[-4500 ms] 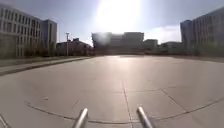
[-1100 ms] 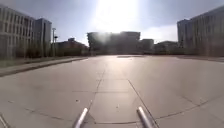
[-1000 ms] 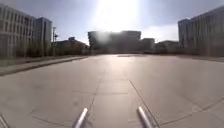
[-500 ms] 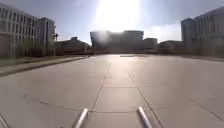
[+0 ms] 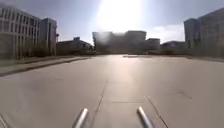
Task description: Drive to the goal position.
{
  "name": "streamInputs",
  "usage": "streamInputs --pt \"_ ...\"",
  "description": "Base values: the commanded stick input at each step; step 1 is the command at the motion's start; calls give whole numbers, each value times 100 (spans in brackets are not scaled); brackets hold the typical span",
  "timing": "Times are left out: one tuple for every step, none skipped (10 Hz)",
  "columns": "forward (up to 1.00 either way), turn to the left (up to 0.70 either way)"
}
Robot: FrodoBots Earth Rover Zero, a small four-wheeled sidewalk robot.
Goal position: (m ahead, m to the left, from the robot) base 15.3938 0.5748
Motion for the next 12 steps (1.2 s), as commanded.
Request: streamInputs --pt "100 -2" --pt "100 -2" --pt "100 -2" --pt "100 -2" --pt "100 -2" --pt "100 -2" --pt "100 -2" --pt "100 -2" --pt "100 -2" --pt "100 -2" --pt "100 -2" --pt "100 -2"
